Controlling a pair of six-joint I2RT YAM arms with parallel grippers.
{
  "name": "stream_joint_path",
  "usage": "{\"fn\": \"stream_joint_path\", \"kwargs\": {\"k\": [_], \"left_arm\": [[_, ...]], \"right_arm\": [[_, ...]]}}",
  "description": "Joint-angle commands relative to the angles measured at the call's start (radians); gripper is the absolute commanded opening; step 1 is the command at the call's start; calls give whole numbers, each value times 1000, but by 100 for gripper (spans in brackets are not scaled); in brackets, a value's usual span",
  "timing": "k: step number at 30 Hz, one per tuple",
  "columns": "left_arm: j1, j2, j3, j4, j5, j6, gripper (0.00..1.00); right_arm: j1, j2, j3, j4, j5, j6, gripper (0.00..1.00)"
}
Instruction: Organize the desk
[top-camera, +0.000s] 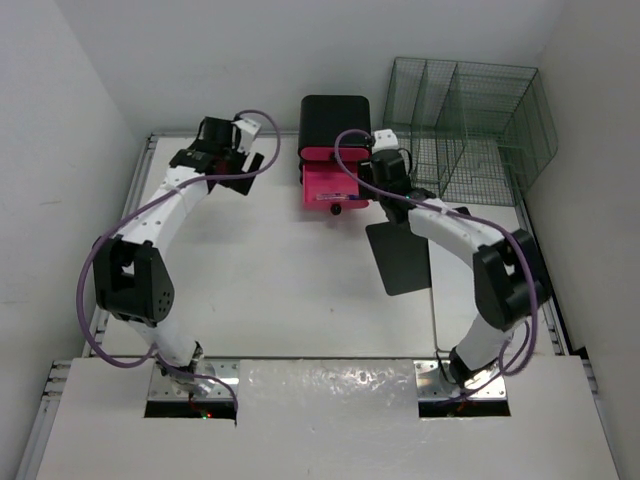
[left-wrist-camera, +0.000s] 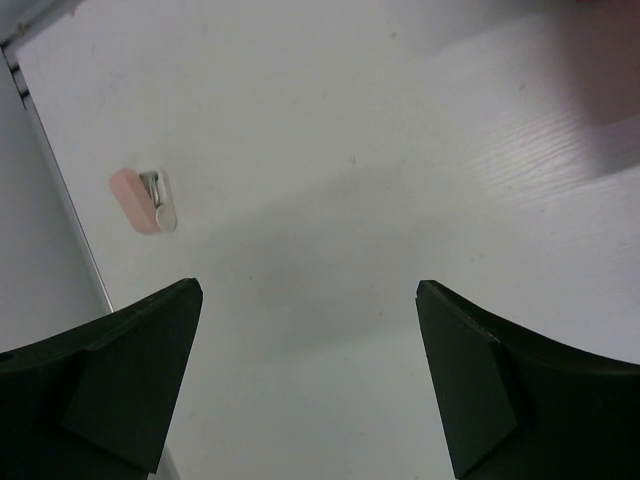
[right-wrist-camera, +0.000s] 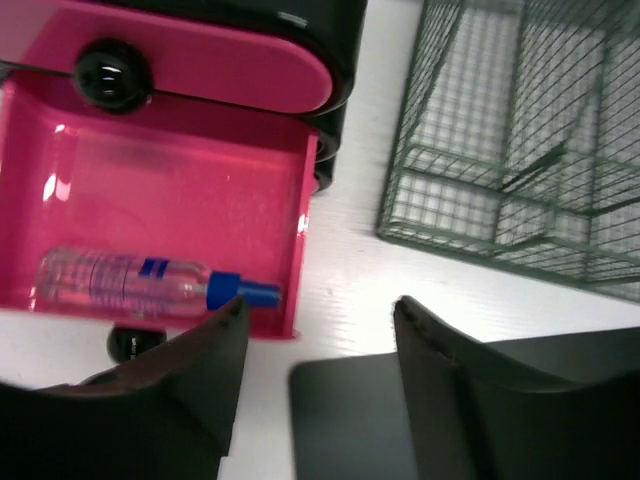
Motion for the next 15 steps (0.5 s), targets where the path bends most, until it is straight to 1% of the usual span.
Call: {"fn": "stream_joint_path", "kwargs": {"k": [1, 3, 4, 5, 7, 8, 9, 11, 12, 14, 15], "left_arm": [[91, -80, -40, 56, 59, -26, 87], [116, -116, -105, 86, 72, -23, 87], [140, -129, -151, 120, 81, -23, 87], [151, -146, -168, 133, 86, -24, 87], [183, -158, -207, 159, 102, -26, 87], [194, -161, -223, 166, 109, -26, 87], [203, -169, -234, 188, 112, -27, 87], [218, -172, -272, 212, 115, -29, 87], [252, -169, -278, 228, 115, -30, 87], [260, -151, -278, 229, 115, -30, 87], [263, -146, -275, 229, 116, -29, 87]], "right_arm": [[18, -123, -74, 40, 28, -8, 62], [41, -123, -79, 53, -42, 13, 68], [79, -112, -55, 34, -49, 11, 71], [104, -103, -46, 10, 10, 10, 71], [176, -78, -65, 40, 74, -9, 72], [198, -69, -76, 57, 101, -9, 71], [212, -49, -89, 85, 136, 17, 64], [232, -26, -119, 121, 147, 72, 54], [233, -8, -135, 132, 143, 127, 46], [233, 6, -147, 175, 143, 175, 45], [233, 14, -150, 189, 144, 207, 51]]}}
